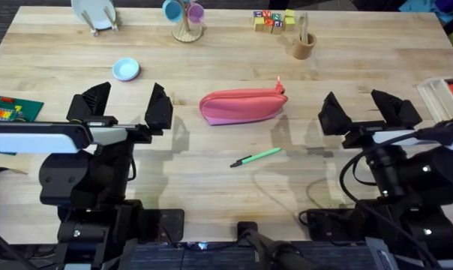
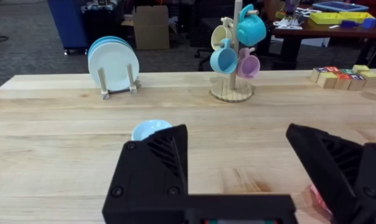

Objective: Unzip the bag, pick up the pens from the table one at a time and place them inside, then zip the bag closed.

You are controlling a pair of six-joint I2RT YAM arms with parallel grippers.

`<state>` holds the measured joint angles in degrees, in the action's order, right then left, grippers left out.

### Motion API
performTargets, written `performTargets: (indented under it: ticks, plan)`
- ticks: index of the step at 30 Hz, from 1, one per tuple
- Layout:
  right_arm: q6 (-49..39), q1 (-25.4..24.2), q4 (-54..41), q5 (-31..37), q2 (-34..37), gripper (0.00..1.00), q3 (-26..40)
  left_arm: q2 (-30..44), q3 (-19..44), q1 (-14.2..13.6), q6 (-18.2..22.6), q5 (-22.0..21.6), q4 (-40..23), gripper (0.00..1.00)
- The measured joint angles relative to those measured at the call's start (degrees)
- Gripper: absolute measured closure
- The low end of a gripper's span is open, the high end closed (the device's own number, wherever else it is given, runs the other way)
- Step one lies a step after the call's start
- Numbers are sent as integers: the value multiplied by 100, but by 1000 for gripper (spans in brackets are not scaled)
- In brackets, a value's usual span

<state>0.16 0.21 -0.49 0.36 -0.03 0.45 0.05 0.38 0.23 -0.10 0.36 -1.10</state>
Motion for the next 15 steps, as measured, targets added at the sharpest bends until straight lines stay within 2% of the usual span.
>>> performTargets:
  ticks: [15]
  plan:
    - [-4,0,-1,37,2,6,2,0,0,0,11,-2,13,8]
